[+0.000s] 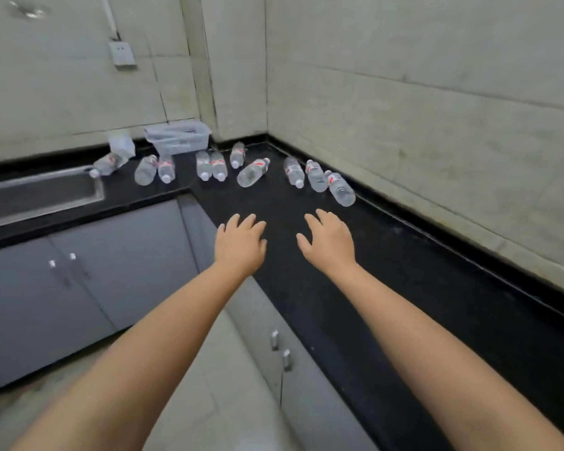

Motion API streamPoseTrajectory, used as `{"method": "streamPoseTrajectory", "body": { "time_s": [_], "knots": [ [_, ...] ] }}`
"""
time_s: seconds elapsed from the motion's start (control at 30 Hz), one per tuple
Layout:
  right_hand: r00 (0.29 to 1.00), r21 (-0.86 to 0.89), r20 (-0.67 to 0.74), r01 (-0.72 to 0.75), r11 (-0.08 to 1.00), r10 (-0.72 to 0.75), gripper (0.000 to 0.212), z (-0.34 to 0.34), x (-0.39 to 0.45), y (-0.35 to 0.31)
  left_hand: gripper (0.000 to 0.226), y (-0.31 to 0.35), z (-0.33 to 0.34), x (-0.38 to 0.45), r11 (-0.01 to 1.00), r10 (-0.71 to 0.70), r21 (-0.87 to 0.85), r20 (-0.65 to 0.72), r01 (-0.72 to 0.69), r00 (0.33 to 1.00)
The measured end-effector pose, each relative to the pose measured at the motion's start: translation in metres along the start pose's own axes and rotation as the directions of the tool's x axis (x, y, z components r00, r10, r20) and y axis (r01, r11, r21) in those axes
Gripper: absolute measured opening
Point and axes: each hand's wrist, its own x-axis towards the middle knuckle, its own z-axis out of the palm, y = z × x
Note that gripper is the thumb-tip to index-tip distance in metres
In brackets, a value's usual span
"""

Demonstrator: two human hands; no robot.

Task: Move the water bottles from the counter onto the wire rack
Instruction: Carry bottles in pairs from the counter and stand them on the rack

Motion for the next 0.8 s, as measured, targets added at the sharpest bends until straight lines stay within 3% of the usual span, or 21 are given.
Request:
{"method": "streamPoseTrajectory", "body": {
  "time_s": [0.2,0.43,0.8],
  "knots": [
    [0.993,0.021,0.004,-0.119,0.993,0.119,0.038,0.064,0.049,-0.008,0.044,-0.059,0.03,0.064,0.999,0.024,-0.031,0.066,-0.022,0.998],
    [0.964,-0.113,0.089,-0.24,0.964,0.25,0.044,0.113,0.132,0.038,0.044,-0.068,0.067,0.177,0.992,0.123,-0.016,0.166,-0.122,0.978],
    [0.816,-0.255,0.123,-0.524,0.813,0.565,0.038,0.154,0.26,0.127,0.046,-0.049,0.105,0.383,0.928,0.366,-0.033,0.246,-0.37,0.897]
  ]
}}
